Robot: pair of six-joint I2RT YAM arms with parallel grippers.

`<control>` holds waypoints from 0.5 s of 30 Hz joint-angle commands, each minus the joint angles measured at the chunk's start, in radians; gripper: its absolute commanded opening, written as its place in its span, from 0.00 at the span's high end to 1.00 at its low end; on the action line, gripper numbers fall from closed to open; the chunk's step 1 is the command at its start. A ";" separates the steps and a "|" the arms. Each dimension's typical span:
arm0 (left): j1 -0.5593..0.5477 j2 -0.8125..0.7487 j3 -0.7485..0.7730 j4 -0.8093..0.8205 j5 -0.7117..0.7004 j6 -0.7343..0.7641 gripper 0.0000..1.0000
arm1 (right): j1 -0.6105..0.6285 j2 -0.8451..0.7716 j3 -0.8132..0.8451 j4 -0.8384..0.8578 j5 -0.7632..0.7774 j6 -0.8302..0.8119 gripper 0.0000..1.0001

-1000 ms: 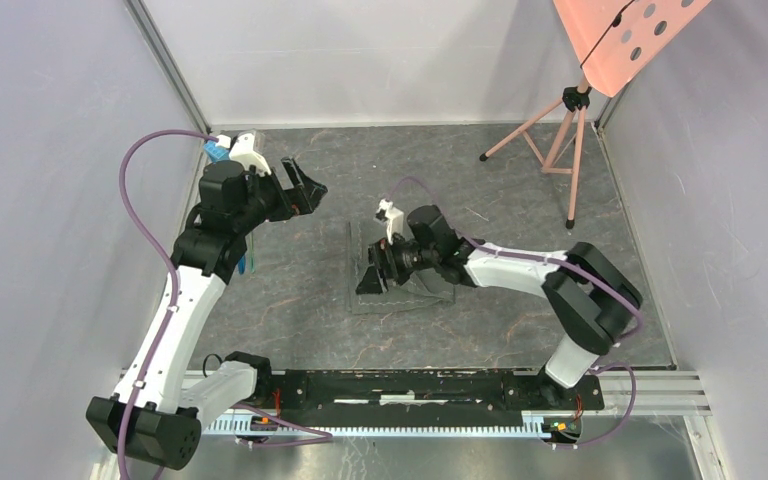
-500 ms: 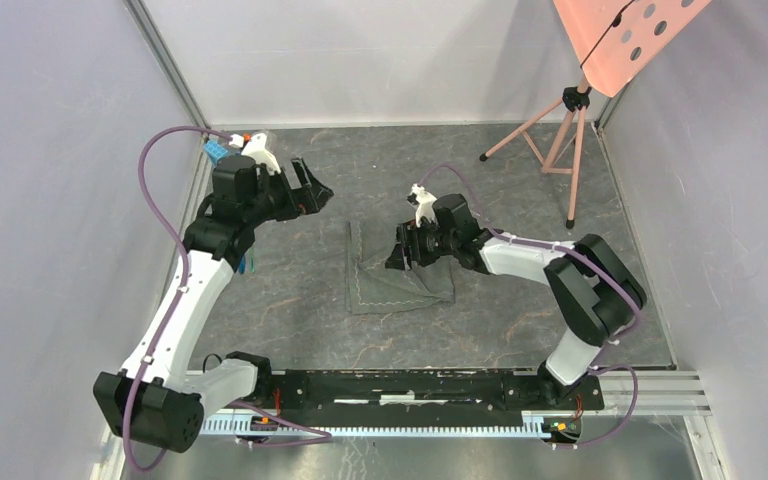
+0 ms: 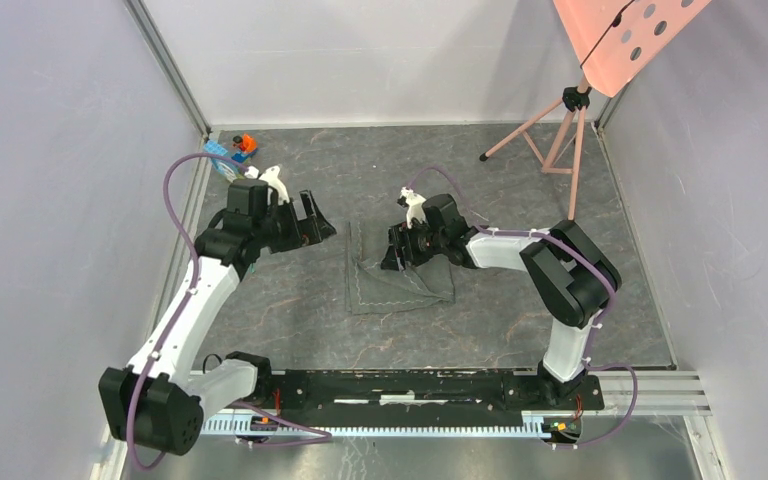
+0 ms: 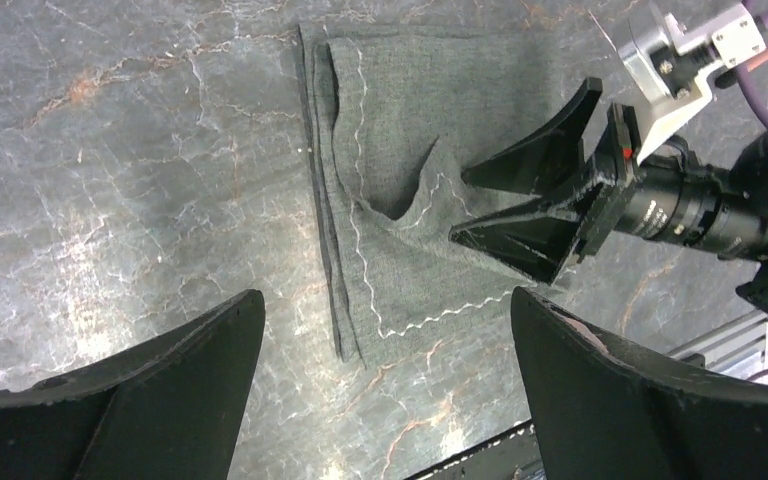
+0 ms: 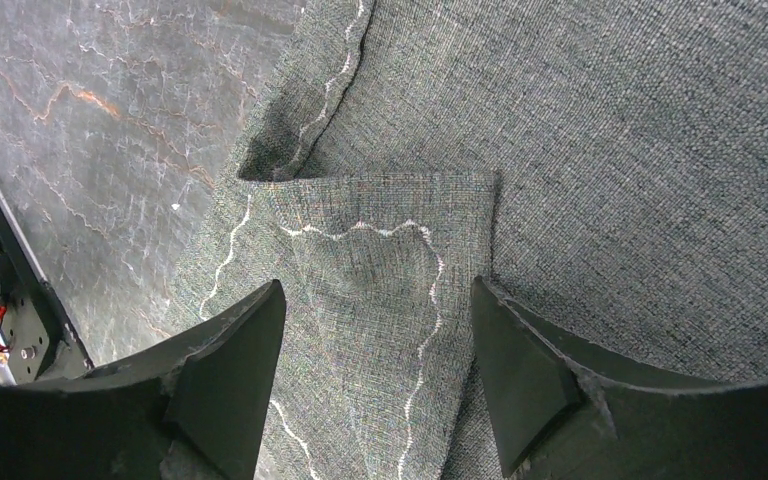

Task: Fold the napkin into a case and place the utensils inside
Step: Fold the rectangle-folded napkin at the center of the board.

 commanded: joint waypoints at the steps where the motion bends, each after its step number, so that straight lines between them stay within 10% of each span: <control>1: 0.000 -0.113 -0.043 -0.018 0.040 0.018 0.02 | -0.007 0.004 0.027 0.044 0.021 -0.036 0.26; 15: 0.000 -0.196 -0.140 -0.032 -0.020 0.036 0.01 | 0.044 0.052 0.017 0.159 -0.102 0.075 0.38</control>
